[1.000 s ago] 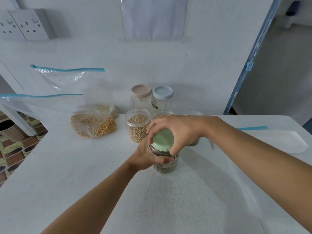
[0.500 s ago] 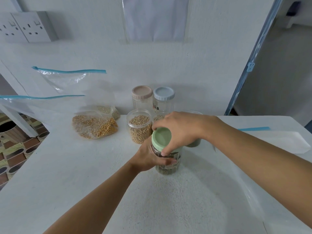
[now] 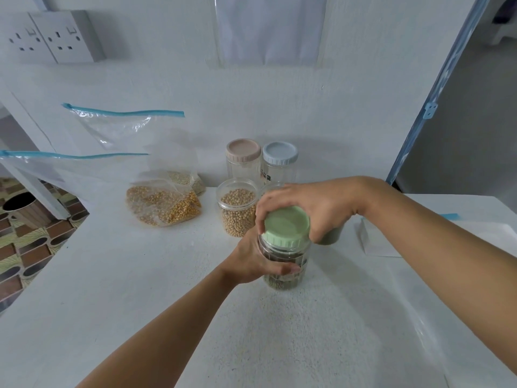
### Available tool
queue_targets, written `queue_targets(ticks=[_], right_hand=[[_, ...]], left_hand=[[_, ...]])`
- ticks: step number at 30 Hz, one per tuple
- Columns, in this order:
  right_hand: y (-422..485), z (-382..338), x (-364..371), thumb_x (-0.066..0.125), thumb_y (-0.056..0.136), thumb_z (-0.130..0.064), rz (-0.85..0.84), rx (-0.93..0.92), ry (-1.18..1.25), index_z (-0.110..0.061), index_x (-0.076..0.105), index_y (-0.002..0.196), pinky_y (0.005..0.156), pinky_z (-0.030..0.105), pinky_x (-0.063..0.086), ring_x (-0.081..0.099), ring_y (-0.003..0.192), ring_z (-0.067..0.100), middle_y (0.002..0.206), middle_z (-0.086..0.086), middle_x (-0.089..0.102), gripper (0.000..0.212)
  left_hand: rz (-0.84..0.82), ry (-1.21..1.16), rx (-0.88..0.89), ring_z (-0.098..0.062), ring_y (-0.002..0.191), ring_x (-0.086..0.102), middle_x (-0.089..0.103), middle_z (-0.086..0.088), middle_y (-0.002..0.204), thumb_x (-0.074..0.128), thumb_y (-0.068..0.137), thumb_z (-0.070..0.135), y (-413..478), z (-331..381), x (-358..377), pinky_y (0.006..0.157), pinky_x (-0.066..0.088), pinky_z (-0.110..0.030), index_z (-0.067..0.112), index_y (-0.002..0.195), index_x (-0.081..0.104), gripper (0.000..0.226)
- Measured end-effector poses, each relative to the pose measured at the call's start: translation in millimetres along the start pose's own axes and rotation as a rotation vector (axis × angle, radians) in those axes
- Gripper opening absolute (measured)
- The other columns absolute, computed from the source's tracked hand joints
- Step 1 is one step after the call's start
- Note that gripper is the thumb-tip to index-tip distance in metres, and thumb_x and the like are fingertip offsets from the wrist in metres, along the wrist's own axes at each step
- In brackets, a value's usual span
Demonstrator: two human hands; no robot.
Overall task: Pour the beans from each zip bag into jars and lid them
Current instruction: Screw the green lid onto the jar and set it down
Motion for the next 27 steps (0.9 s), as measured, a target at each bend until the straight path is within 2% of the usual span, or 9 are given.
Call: queue_targets(ticks=[3,6,13,20,24,27], right_hand=[[-4.2,2.1,-7.3,0.081,0.059,0.002,0.04,0.026,0.009,-0.047,0.057,0.123,0.105,0.051,0.046,0.041,0.133,0.015,0.135,-0.015,0.045,0.084],[-5.0,4.3,-2.5,0.09,0.06,-0.006,0.043,0.066,-0.064,-0.049,0.056,0.125,0.107,0.047,0.044,0.038,0.131,0.011,0.135,-0.018,0.044,0.085],[1.5,4.0,-2.8,0.094,0.06,-0.018,0.09,0.116,-0.206,-0.052,0.054,0.129,0.105,0.046,0.045,0.04,0.129,0.013,0.134,-0.016,0.044,0.087],[0.6,3.0,-2.3,0.097,0.058,-0.023,0.1,0.132,-0.203,-0.052,0.053,0.129,0.103,0.044,0.046,0.042,0.128,0.013,0.134,-0.017,0.046,0.088],[-2.8,0.1,-7.2,0.096,0.062,-0.04,0.154,0.167,-0.242,-0.047,0.053,0.135,0.098,0.034,0.044,0.042,0.118,0.008,0.121,-0.02,0.045,0.085],[-7.5,2.2,-10.9,0.083,0.063,-0.071,0.253,0.247,-0.284,-0.042,0.052,0.128,0.083,0.032,0.045,0.049,0.105,0.008,0.107,-0.025,0.047,0.077]], left_hand=[[-0.026,0.0,-0.015,-0.03,0.12,0.064,0.066,-0.012,0.124,0.082,0.07,-0.018,-0.4,0.2,3.2,0.102,0.054,-0.042,0.021,0.13,0.056,0.076],[-0.018,-0.001,-0.019,-0.027,0.122,0.064,0.067,-0.002,0.124,0.081,0.069,-0.02,-1.4,1.3,3.9,0.101,0.053,-0.035,0.018,0.131,0.052,0.078],[-0.008,-0.012,-0.017,-0.03,0.122,0.063,0.064,-0.012,0.125,0.081,0.069,-0.019,-1.8,1.6,3.3,0.1,0.054,-0.035,0.014,0.133,0.05,0.079],[-0.008,-0.01,-0.019,-0.026,0.119,0.065,0.066,-0.006,0.123,0.08,0.069,-0.022,-2.4,3.1,4.1,0.097,0.055,-0.032,0.014,0.131,0.051,0.078],[0.0,0.0,-0.005,-0.024,0.118,0.065,0.065,-0.009,0.123,0.08,0.067,-0.024,-2.2,4.1,4.2,0.097,0.054,-0.03,0.014,0.131,0.05,0.08],[0.006,-0.007,-0.026,-0.026,0.12,0.064,0.064,-0.011,0.125,0.082,0.068,-0.021,-3.2,-0.1,1.9,0.098,0.053,-0.031,0.015,0.133,0.05,0.08]])
Point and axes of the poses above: each hand's wrist, its own y-axis towards the middle knuckle, its own x-axis out of the palm, z = x × y, the point moved 8 cm from there along y, towards the middle knuckle
